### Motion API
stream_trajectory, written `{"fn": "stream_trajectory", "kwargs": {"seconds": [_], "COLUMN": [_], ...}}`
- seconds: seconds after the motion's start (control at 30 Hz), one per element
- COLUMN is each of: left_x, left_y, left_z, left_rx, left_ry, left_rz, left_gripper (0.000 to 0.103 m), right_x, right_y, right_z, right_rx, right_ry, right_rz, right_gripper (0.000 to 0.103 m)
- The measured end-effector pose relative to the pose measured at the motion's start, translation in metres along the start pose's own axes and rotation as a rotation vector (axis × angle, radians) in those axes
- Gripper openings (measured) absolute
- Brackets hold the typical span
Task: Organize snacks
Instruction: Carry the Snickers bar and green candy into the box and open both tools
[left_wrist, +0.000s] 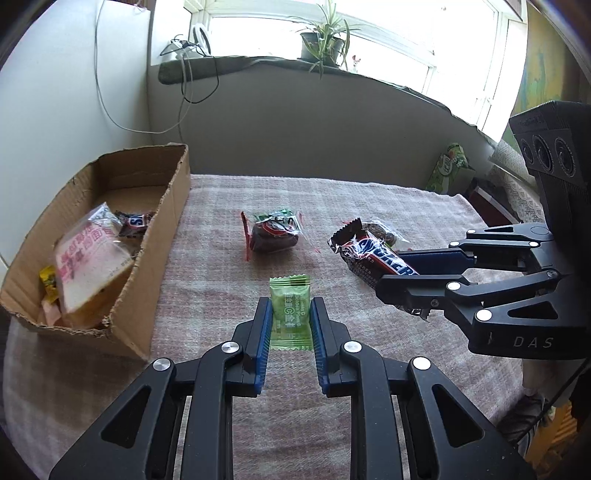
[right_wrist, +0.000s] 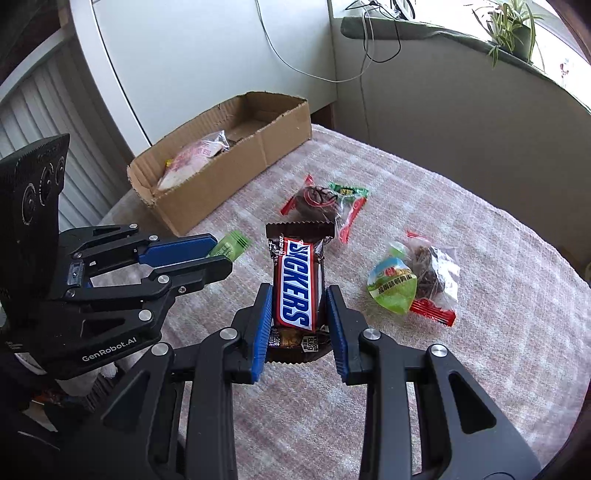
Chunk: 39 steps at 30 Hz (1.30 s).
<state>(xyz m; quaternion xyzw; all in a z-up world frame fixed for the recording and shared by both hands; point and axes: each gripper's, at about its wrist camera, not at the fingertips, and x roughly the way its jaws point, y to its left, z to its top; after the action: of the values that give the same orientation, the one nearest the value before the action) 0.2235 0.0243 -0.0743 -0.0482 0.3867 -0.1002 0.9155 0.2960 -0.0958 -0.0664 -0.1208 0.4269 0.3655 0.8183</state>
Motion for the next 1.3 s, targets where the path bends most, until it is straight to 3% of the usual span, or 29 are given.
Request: {"fn": "stream_trajectory", "kwargs": {"seconds": [0.57,0.97,1.3], "left_x": [-0.038,-0.022,0.009], "left_y": [0.078,0.128,0.152], "left_z": [0.030,0.068,0.087], "left_rx": [-0.078,-0.101,-0.122], "left_ry": [-0.107,-0.113,-0.077], "left_rz": [0.099,0.171,0.181], "left_gripper": [0.019,0.019,0.019], "right_x": [0.006,0.054,0.105], "right_y": [0.043,0.053,0.050], "right_z": [0.078,0.134,0.164], "right_rx": [-0.088,-0.104,-0.098], "right_ry": [-0.070,-0.052,-0.017], "right_rz": [0.020,0.034,0.038], "right_gripper": [0.030,0.030,0.030]}}
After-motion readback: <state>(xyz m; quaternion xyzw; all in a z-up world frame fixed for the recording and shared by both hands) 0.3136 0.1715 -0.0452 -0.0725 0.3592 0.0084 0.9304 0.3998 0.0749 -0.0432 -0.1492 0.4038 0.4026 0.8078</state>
